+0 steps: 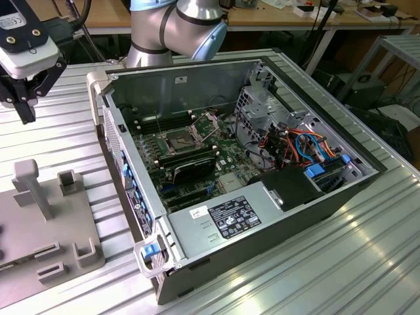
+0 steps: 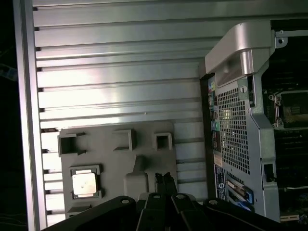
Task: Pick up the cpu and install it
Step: 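Reach for the cpu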
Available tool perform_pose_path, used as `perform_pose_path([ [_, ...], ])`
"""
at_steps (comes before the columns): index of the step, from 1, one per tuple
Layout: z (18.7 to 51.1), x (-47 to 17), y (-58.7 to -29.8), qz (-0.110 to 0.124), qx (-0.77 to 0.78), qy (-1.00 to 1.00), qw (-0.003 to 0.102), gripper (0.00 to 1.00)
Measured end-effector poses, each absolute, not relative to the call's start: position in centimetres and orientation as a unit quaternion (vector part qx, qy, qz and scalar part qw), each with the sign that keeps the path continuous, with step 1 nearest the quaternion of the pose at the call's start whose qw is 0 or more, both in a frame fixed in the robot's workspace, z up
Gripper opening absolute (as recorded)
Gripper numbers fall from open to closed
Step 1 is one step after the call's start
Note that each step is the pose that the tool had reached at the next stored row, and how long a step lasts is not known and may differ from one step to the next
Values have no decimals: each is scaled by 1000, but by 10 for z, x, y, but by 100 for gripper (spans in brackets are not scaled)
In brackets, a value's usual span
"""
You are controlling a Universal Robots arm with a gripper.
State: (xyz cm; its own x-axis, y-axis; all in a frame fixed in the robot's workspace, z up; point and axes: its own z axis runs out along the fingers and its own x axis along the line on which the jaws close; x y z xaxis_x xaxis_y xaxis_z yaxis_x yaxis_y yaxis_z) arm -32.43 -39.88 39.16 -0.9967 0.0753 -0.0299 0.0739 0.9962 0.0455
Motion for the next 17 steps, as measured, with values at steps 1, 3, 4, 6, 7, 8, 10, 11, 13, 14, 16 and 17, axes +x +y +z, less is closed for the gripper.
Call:
perform_pose_path([
  [1, 392, -326, -399, 22, 37, 999, 16, 11],
  [3, 392, -330, -399, 22, 37, 999, 16, 11],
  [4, 392, -331, -399, 22, 37, 999, 16, 11],
  [6, 392, -334, -399, 22, 37, 999, 16, 11],
  [7, 392, -335, -399, 22, 37, 999, 16, 11],
  [8, 392, -336, -399, 22, 37, 999, 16, 11],
  [10, 392, -338, -399, 22, 37, 999, 16, 11],
  [11, 392, -338, -399, 22, 37, 999, 16, 11],
  [13, 392, -339, -399, 22, 37, 999, 16, 11],
  [14, 392, -339, -399, 22, 37, 999, 16, 11],
  [16, 391, -339, -399, 22, 37, 999, 16, 11],
  [17, 390, -339, -399, 22, 37, 999, 16, 11],
])
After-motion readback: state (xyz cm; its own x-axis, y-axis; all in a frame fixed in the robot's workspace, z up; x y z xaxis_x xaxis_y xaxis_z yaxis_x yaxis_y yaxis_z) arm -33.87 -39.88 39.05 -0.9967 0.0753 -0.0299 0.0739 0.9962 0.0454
